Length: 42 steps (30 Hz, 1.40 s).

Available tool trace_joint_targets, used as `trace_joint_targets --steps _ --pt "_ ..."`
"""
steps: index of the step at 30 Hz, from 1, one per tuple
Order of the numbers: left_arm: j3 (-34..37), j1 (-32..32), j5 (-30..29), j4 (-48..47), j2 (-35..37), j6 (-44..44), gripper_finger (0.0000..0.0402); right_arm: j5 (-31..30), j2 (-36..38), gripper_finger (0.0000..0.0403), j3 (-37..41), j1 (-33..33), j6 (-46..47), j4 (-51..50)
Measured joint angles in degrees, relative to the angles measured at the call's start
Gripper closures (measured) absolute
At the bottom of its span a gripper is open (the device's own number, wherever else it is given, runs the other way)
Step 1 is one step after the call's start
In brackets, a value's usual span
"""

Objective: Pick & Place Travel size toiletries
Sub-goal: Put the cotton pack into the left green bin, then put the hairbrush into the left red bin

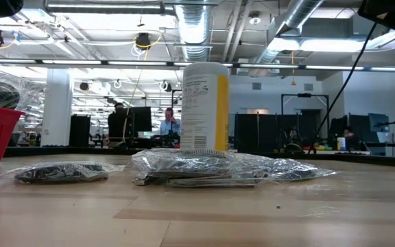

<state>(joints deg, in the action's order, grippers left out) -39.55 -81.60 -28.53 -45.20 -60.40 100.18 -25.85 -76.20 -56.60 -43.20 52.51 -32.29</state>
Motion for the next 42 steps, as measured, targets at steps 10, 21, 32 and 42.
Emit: trace_joint_targets --steps 10,21,32,42 --pt "0.0 3.1 -0.8 -5.8 1.7 -0.8 0.0248 0.0 0.0 0.0275 0.0 1.8 -0.5 0.0" --pt "0.0 8.6 -13.4 -8.3 9.1 -7.7 0.0247 0.0 0.0 0.0275 0.0 2.1 -0.6 0.0" --pt "0.0 22.3 -15.4 -3.9 7.5 -20.7 0.0248 0.0 0.0 0.0275 0.0 2.1 -1.8 0.4" --pt "0.0 38.0 -4.8 17.1 3.4 -47.6 0.0248 0.0 0.0 0.0275 0.0 2.1 -2.1 1.3"
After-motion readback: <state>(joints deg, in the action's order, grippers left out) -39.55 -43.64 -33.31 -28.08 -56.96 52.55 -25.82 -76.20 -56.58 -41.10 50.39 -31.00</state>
